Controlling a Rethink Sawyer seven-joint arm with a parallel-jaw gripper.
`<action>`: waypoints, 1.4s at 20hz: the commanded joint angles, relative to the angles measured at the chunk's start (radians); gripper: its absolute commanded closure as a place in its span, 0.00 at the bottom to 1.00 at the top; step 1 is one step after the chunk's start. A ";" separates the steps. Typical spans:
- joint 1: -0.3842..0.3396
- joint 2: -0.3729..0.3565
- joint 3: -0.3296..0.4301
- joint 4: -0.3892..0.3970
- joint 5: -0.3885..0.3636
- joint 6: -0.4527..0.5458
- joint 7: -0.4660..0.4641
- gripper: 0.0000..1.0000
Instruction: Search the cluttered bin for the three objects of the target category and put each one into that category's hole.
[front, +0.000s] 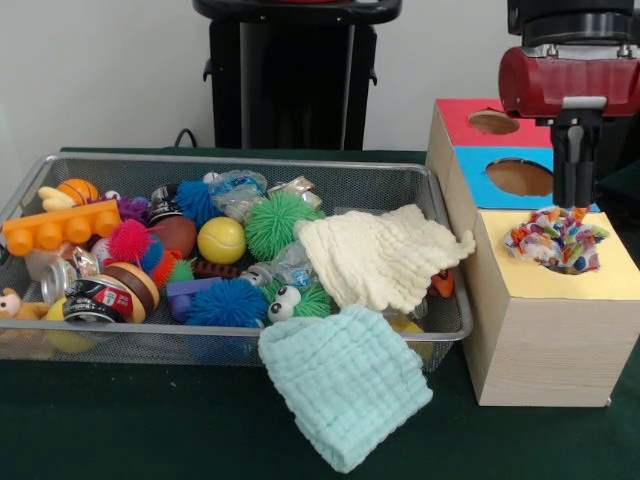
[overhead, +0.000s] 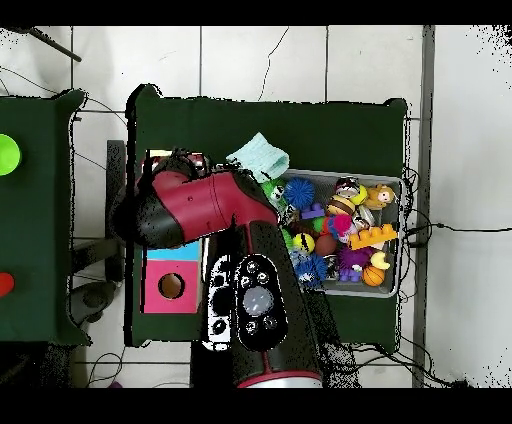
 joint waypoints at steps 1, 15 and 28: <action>-0.070 0.067 0.106 -0.091 0.150 0.654 -0.065 1.00; -0.042 0.078 0.089 -0.070 0.103 0.607 -0.023 1.00; 0.047 0.124 0.046 -0.121 0.089 0.603 0.075 1.00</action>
